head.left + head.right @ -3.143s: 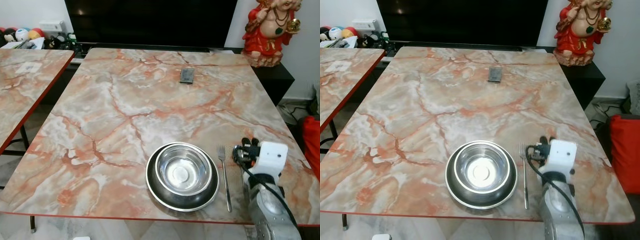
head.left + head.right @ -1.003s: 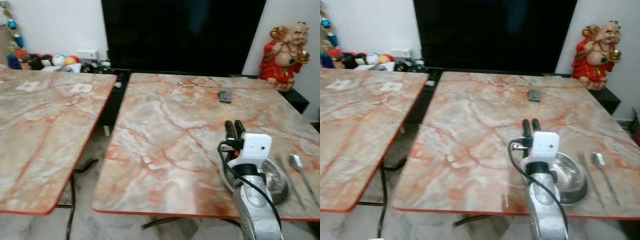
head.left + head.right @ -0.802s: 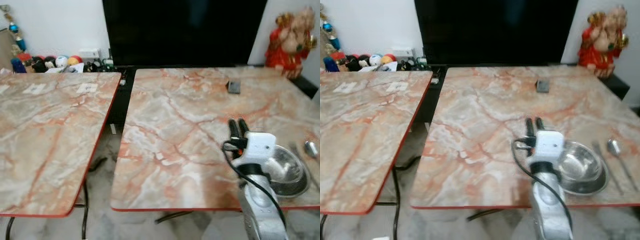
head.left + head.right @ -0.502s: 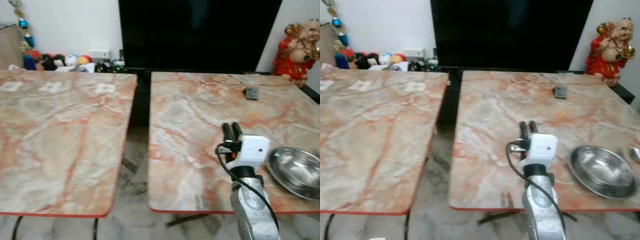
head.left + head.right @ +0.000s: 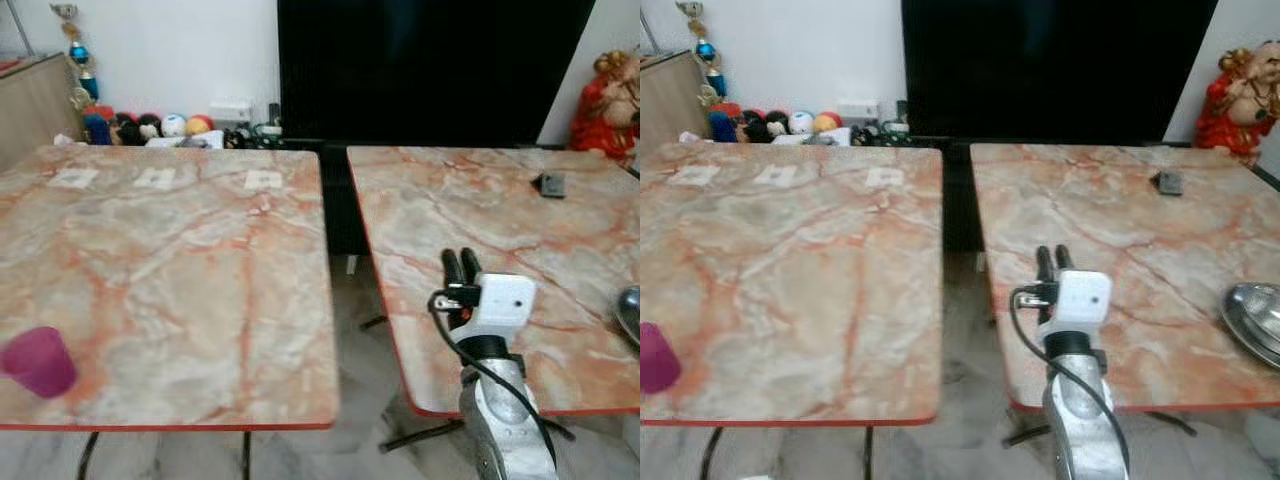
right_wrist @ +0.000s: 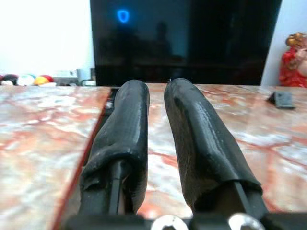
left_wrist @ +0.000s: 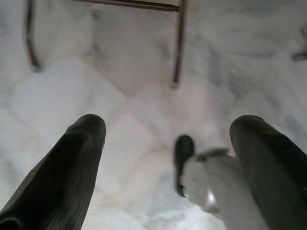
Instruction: Setting the table
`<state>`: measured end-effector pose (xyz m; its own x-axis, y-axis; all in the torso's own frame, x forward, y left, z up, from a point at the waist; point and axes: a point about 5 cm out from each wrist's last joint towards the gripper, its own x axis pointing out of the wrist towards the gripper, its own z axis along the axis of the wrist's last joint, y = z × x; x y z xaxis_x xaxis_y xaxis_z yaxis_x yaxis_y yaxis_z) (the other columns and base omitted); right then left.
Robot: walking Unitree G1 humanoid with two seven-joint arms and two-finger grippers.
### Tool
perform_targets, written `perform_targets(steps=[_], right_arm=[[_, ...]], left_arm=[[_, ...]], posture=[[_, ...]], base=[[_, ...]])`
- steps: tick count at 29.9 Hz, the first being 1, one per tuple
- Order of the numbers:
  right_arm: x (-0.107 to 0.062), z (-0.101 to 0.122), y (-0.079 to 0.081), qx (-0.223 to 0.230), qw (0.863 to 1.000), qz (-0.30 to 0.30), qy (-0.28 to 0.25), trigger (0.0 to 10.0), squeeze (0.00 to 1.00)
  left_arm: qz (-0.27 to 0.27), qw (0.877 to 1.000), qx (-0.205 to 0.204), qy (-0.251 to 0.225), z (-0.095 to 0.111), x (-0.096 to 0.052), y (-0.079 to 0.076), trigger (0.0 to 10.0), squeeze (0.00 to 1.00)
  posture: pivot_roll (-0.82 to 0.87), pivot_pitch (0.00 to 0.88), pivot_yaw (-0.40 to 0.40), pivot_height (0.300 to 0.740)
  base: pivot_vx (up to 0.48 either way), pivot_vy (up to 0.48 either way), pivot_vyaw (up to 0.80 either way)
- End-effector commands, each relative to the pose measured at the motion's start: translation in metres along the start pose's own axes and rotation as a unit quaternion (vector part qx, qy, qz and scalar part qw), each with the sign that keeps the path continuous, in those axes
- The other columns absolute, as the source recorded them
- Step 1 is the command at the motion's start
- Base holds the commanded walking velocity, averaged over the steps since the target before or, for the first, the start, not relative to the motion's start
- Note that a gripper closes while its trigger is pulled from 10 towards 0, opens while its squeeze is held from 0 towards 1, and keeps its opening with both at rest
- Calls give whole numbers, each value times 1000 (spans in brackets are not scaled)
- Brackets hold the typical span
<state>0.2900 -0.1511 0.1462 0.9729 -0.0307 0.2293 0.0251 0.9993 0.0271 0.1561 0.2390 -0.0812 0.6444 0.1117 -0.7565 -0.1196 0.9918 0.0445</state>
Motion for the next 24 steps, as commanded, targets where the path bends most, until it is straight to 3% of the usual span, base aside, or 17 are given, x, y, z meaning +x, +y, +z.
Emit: perform_targets(steps=[1, 19, 21, 24], right_arm=[[-3, -1, -11, -13, 1000, -16, 5, 10000, 0], [-27, -42, -31, -29, 994, -28, 101, 10000, 0], [-35, -55, -29, 2, 991, -13, 133, 10000, 0], [-40, -62, -28, 16, 988, 1, 152, 10000, 0]], left_arm=[[-9, 1000, 0, 3, -2, 1, -7, 10000, 0], [-10, 1000, 1, 3, -2, 0, -7, 10000, 0], [-10, 1000, 2, 3, -2, 0, -7, 10000, 0], [-11, 1000, 3, 3, -2, 0, -7, 10000, 0]], posture=[[-15, 13, -14, 740], [-16, 42, -18, 740], [-19, 50, -16, 740], [-18, 52, -15, 740]], base=[[0, 0, 0], [0, 0, 0], [0, 0, 0], [0, 0, 0]])
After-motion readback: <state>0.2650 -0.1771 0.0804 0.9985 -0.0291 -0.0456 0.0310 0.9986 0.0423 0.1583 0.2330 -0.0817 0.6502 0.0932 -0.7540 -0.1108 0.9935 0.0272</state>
